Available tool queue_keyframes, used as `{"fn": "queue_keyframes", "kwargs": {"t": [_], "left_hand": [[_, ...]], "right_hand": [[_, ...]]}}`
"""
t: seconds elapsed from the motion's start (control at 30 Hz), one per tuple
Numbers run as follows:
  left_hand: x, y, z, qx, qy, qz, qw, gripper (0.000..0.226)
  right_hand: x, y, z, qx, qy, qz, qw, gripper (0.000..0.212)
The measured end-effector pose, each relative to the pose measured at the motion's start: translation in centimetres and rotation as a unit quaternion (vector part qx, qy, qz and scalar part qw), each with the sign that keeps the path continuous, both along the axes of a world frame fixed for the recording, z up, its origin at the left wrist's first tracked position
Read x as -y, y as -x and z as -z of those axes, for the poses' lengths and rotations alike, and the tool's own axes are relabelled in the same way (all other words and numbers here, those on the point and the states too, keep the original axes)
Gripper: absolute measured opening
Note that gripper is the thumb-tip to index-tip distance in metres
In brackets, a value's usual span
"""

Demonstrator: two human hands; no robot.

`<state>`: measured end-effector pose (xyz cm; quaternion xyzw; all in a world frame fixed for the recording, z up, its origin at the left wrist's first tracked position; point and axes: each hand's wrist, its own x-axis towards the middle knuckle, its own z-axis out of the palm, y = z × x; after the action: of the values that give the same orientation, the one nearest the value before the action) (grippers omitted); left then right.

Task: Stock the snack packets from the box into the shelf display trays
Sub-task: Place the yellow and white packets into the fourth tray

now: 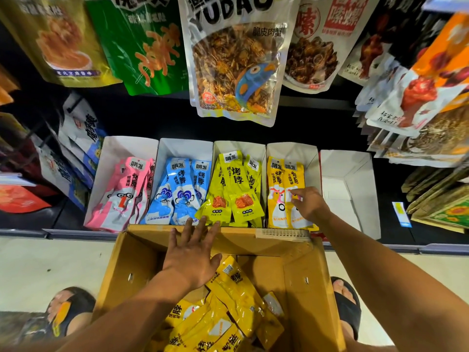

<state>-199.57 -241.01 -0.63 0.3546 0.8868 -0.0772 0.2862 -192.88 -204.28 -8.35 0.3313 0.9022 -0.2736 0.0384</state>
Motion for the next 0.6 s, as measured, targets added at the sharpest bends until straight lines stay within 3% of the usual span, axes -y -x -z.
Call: {"fn": "queue_keyframes", "kwargs": {"t": [0.2,0.33,0.5,0.6], "left_hand": [[0.0,-0.1,0.1,-0.003,-0.001,0.001,1.0,0.078],[0.0,0.1,0.0,-0.006,-0.002,0.007,1.0,0.078],[0.1,0.3,-0.4,-0.009,-0.022,0.014,1.0,0.078],[0.5,0.3,-1.2,-0.023,-0.03,0.029,0.999,0.077]], "right_hand": [[0.4,0.1,-0.6,0.008,-0.013,0.01,1.0,0.034],[0.8,0.3,-1.4,0.028,-0.015,0.013,0.999,0.047],[2.4,-0.5,-3.0,0.064,-0.089,-0.028,0.994,0.068],[4.6,-1.3,-5.3,0.073,-0.161,-0.071,0.982,0.061]]}}
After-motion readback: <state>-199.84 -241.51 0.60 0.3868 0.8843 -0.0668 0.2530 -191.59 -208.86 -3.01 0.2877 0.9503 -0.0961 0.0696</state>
